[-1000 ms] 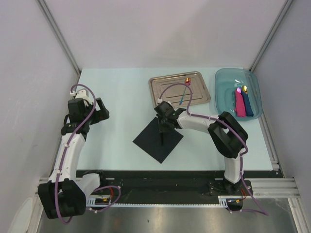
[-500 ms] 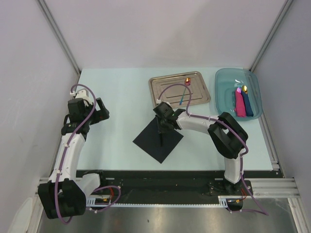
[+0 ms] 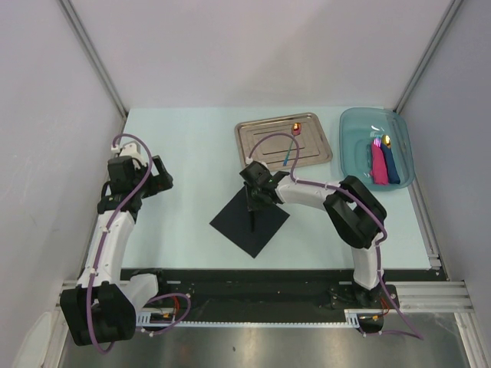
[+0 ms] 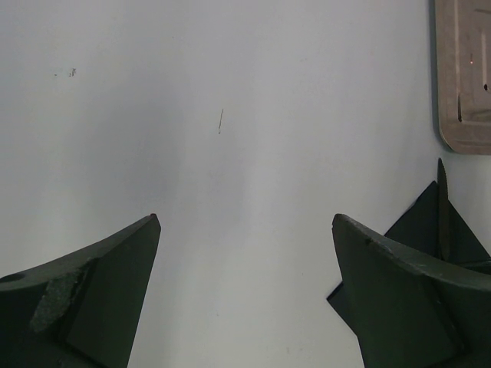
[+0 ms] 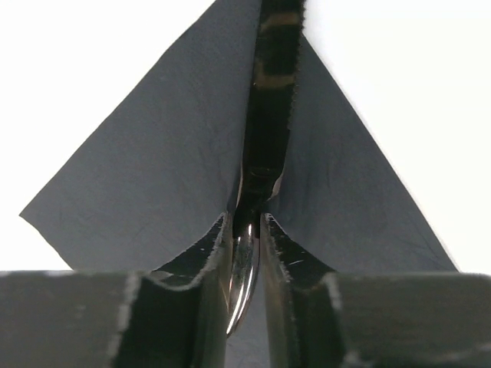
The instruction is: Place the utensils on the paper napkin and roll it up
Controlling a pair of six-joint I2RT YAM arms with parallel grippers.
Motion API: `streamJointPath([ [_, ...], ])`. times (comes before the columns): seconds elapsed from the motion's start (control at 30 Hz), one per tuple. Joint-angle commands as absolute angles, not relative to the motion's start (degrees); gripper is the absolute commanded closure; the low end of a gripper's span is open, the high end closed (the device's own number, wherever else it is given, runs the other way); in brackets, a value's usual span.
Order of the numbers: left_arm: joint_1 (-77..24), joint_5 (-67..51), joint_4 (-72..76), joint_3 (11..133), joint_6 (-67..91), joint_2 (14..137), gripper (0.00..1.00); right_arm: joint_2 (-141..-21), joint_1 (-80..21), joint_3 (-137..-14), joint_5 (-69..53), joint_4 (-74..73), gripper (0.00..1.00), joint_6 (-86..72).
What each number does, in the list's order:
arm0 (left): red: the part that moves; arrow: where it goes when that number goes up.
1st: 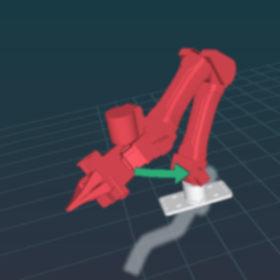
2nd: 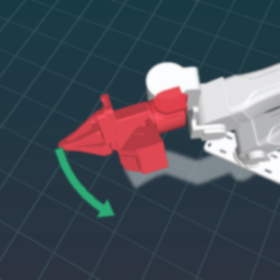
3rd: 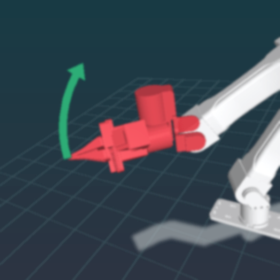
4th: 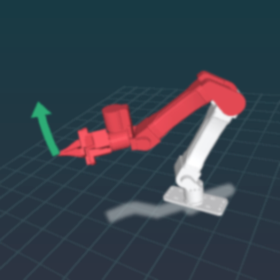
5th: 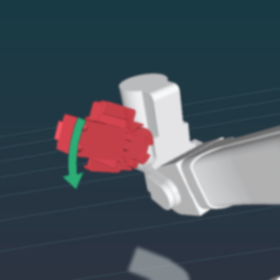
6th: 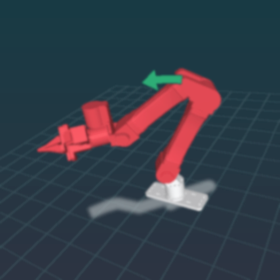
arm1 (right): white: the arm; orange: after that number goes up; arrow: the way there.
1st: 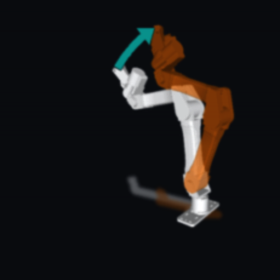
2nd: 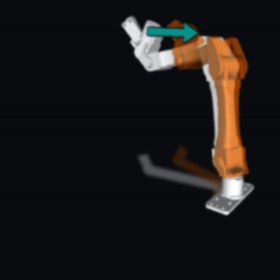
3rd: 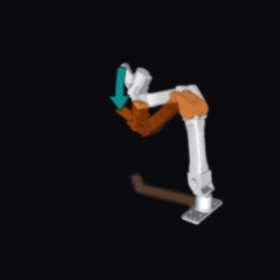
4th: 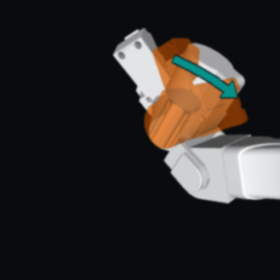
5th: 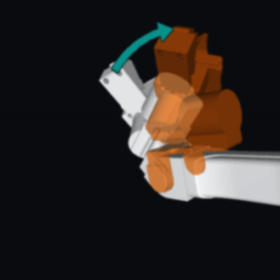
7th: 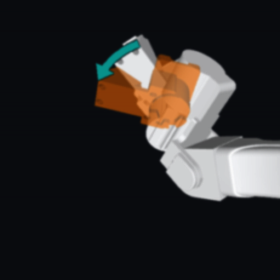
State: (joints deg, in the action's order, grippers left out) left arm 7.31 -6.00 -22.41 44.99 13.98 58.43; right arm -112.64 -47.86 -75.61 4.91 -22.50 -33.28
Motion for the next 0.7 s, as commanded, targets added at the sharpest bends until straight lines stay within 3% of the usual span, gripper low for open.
streamJointPath([
  [0.0, 7.73, -6.24, -21.71, 45.0, 13.62, 57.66, 0.0, -113.38, -47.64, -77.78, 4.92, -22.94, 0.72, -35.07],
  [0.1, 7.65, -6.5, -21.97, 45.35, 13.45, 58.09, 0.0, -112.59, -47.46, -78.39, 5.45, -23.55, 0.61, -34.63],
  [0.27, 7.73, -7.64, -22.24, 46.84, 12.92, 58.62, 0.0, -108.04, -45.71, -82.35, 5.89, -24.87, 0.61, -29.98],
  [0.33, 7.73, -8.17, -21.71, 47.46, 12.57, 58.62, 0.0, -106.44, -44.39, -85.41, 5.36, -25.22, 0.56, -28.05],
  [0.53, 7.73, -11.33, -16.44, 49.48, 10.73, 58.71, 0.0, -103.45, -34.03, -89.47, 2.37, -25.32, 0.35, -19.96],
  [0.67, 7.73, -11.34, -12.57, 51.5, 10.99, 60.29, 0.0, -105.81, -26.48, -91.93, 6.14, -23.13, 0.33, -16.79],
])
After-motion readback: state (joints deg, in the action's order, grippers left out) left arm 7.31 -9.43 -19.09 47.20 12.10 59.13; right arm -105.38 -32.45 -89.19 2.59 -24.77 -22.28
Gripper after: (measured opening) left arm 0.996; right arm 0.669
